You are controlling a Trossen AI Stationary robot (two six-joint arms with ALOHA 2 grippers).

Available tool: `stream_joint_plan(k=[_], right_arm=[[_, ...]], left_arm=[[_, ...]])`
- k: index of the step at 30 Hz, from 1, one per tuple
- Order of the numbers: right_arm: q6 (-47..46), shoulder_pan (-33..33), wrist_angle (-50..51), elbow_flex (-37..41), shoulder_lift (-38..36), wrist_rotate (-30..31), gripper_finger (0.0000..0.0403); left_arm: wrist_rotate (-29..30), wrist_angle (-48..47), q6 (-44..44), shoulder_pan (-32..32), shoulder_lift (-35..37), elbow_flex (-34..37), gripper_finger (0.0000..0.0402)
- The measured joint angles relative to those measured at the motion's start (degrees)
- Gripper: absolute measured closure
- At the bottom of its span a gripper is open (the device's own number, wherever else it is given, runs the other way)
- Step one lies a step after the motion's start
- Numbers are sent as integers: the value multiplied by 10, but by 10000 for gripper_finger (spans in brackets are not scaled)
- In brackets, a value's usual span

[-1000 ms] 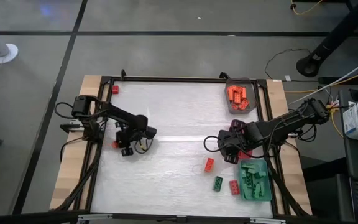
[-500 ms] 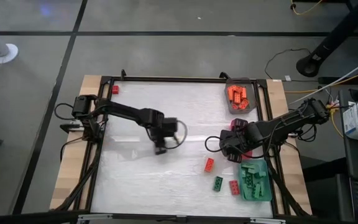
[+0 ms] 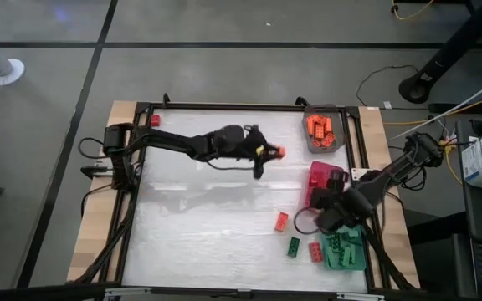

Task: Sort blocks
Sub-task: Put the orange game piece into the black bin

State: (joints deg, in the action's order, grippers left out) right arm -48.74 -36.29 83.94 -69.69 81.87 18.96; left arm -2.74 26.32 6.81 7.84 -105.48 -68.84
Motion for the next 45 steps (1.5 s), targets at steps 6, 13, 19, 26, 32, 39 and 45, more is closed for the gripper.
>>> stream_joint_plan(k=[6, 13, 19, 26, 32, 39, 45], right_arm=[[-70, -53, 3, 0, 0, 11, 155], [-118, -77, 1, 0, 0, 11, 155], [-123, -76, 2, 0, 0, 10, 155], [-123, -76, 1, 0, 0, 10, 155], [-123, -76, 0, 0, 0, 11, 155], [-123, -76, 0, 0, 0, 30, 155], [-123, -76, 0, 0, 0, 51, 155]], left_arm=[[0, 125, 5, 42, -90, -62, 323], [0, 116, -12, 79, -242, -247, 321], [0, 110, 13, 108, -350, -390, 319], [0, 46, 30, 126, -418, -483, 318], [0, 22, 35, 133, -425, -490, 318], [0, -29, 29, 133, -425, -490, 317], [0, -32, 31, 133, -425, -490, 290]])
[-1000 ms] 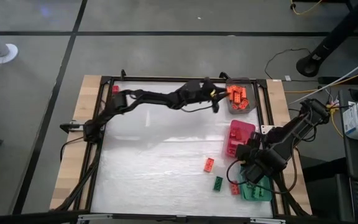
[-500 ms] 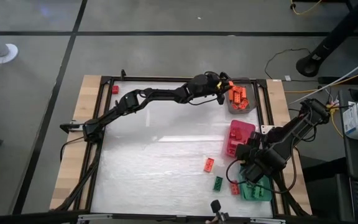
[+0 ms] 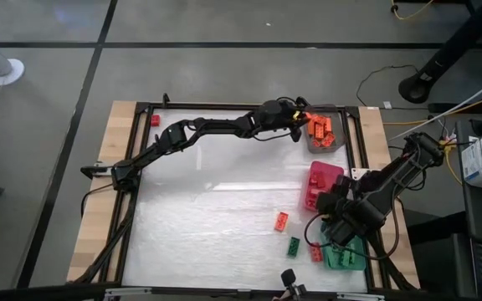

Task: Sort blocks
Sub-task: Put the orange game piece into the black bin

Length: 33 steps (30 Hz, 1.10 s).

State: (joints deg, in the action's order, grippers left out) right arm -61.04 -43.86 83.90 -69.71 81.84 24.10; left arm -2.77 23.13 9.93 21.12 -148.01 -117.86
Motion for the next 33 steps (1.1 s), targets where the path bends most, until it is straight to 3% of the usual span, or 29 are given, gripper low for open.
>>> stream_joint_plan(k=[4, 9, 11, 18, 26, 33], right_arm=[[0, 0, 1, 0, 0, 39, 155], [-16, 9, 47, 0, 0, 206, 155], [-34, 30, 65, 0, -2, 244, 155], [15, 177, 59, 8, -58, 260, 155], [71, 396, 54, 8, -116, 268, 155], [253, 555, -78, 8, -123, 178, 155]], left_arm=[[0, -1, 9, -3, 0, 0, 264], [-26, 0, 19, -15, 0, 0, 257], [-32, 0, 15, -22, 0, 0, 257], [-33, 0, -1, -28, 0, 0, 257], [-32, 6, 4, -28, 0, 0, 256], [-32, 39, 5, -28, 0, 0, 256]])
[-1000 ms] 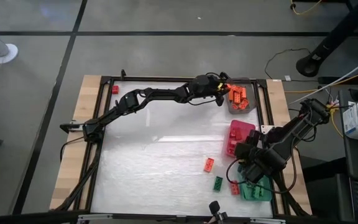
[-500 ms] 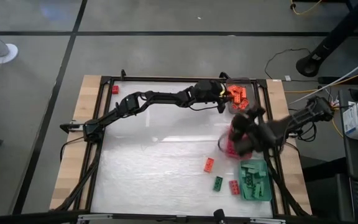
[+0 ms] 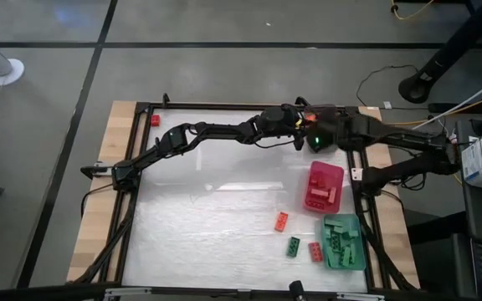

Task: Sort blocks
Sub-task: Put the orange game piece into the black bin

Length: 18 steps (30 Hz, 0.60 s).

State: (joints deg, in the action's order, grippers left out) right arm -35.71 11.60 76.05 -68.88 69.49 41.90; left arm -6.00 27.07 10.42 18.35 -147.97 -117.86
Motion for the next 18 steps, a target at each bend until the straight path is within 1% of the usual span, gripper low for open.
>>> stream_joint_plan(k=[3, 6, 9, 13, 16, 18], right_arm=[[86, 54, -85, 0, 0, -54, 155], [137, 106, -138, 0, 0, -114, 155], [152, 152, -148, 0, 2, -159, 155], [174, 201, -146, 0, 11, -198, 155], [200, 222, -148, 0, 19, -222, 155], [214, 227, -152, 0, 24, -228, 155]], left_arm=[[0, 0, 6, 0, 0, 0, 256], [0, 1, 11, 0, 0, 0, 256], [0, 5, 0, 2, 0, 0, 256], [0, 27, -4, 6, 0, 0, 256], [0, 25, -4, 14, 1, 0, 256], [0, 22, -4, 18, 1, 0, 256]])
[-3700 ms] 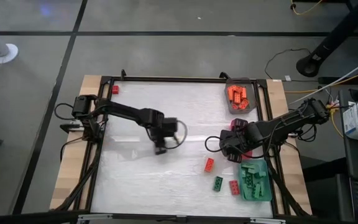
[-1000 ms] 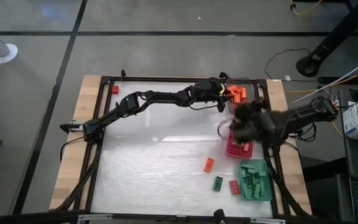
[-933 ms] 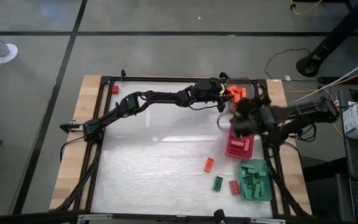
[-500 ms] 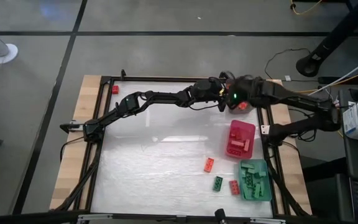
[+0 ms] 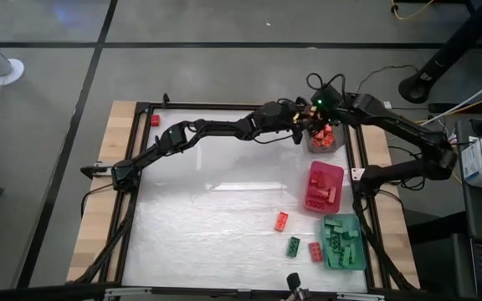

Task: Sort blocks
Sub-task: Put the orange game piece into the black bin

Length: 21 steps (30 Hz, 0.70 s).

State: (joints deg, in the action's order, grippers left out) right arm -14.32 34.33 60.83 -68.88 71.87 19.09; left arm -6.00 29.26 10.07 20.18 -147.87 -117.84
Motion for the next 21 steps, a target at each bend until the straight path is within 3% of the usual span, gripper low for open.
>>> stream_joint_plan(k=[11, 21], right_arm=[[45, -1, -52, 0, 38, -15, 155], [58, -2, -53, 0, 71, 23, 155]], left_arm=[[-14, -1, -1, 11, 0, 0, 256], [-12, -14, -16, 10, -2, 1, 256]])
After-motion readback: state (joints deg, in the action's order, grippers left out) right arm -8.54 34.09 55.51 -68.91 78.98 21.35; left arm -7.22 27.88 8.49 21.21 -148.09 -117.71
